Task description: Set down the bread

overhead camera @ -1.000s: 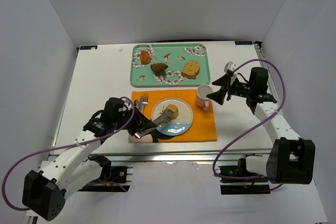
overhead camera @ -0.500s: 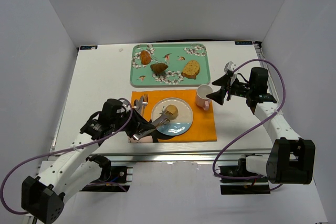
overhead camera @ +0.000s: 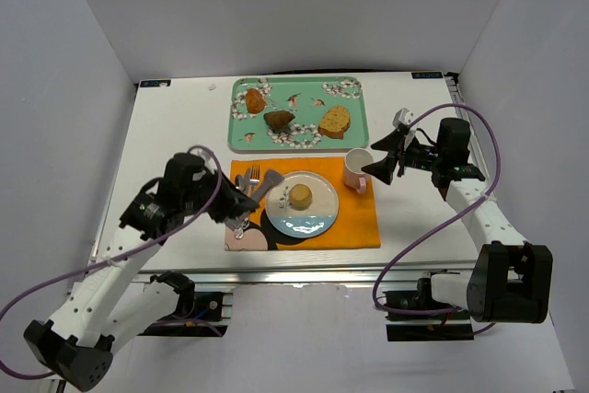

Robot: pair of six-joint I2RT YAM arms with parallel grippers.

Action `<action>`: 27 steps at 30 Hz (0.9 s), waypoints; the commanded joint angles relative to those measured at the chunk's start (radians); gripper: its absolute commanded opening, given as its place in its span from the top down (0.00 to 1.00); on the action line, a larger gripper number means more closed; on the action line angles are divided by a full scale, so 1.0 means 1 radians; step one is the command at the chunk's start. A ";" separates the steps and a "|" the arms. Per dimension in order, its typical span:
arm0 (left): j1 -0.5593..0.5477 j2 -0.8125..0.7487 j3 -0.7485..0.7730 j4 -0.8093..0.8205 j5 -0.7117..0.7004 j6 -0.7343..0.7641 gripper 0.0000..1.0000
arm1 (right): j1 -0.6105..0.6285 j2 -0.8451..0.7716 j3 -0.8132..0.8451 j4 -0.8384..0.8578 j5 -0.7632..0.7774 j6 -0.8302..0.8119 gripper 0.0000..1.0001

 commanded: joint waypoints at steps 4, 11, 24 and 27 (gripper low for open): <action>-0.002 0.128 0.297 -0.131 -0.609 0.535 0.99 | -0.004 -0.013 0.019 0.016 -0.033 -0.020 0.22; 0.009 0.112 -0.090 0.379 -0.885 1.114 1.00 | 0.055 -0.010 0.077 -0.166 -0.066 -0.262 0.21; 0.417 0.289 -0.392 0.934 -0.472 1.219 1.00 | 0.205 -0.022 0.129 -0.343 0.036 -0.495 0.20; 0.420 0.363 -0.381 0.914 -0.426 1.228 0.93 | 0.292 -0.009 0.137 -0.356 0.139 -0.494 0.20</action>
